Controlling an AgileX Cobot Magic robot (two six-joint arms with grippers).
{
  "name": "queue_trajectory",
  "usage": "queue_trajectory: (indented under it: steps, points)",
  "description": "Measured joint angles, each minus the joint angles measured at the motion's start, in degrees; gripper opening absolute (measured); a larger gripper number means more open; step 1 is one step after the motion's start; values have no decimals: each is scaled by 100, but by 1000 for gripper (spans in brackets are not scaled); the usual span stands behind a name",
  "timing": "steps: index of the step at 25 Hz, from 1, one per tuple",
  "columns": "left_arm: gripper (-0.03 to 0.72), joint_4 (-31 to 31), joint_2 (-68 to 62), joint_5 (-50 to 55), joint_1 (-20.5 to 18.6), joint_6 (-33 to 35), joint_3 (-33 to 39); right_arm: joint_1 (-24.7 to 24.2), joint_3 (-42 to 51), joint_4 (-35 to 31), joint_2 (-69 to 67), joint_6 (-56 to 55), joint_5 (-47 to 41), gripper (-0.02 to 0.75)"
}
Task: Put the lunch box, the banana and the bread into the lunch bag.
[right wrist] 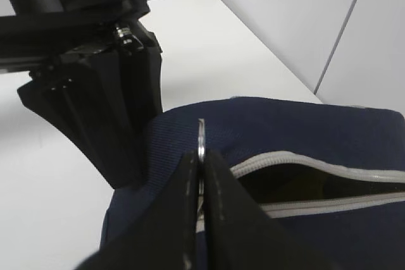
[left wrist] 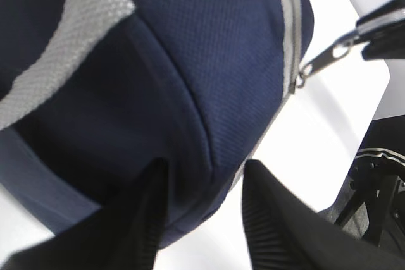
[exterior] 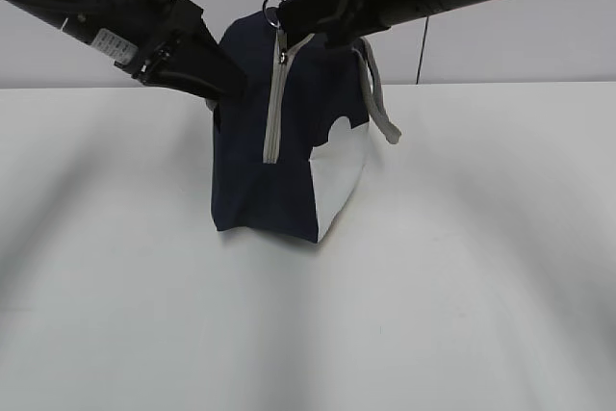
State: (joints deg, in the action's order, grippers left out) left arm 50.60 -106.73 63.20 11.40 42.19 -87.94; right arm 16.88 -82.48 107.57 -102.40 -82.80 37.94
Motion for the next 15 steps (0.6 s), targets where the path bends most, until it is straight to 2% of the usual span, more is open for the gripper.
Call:
queue_trajectory:
  steps: [8, 11, 12, 15]
  points:
    - [178, 100, -91, -5, 0, 8, 0, 0, 0, 13, 0, -40, 20, -16]
    - [93, 128, -118, -5, 0, 8, 0, 0, 0, 13, 0, -50, 34, -16]
    - [42, 123, -118, -10, 0, 10, 0, 0, 0, 13, 0, -66, 34, -16]
    - [6, 109, -118, -10, 0, 10, 0, 0, 0, 13, 0, -133, 69, -16]
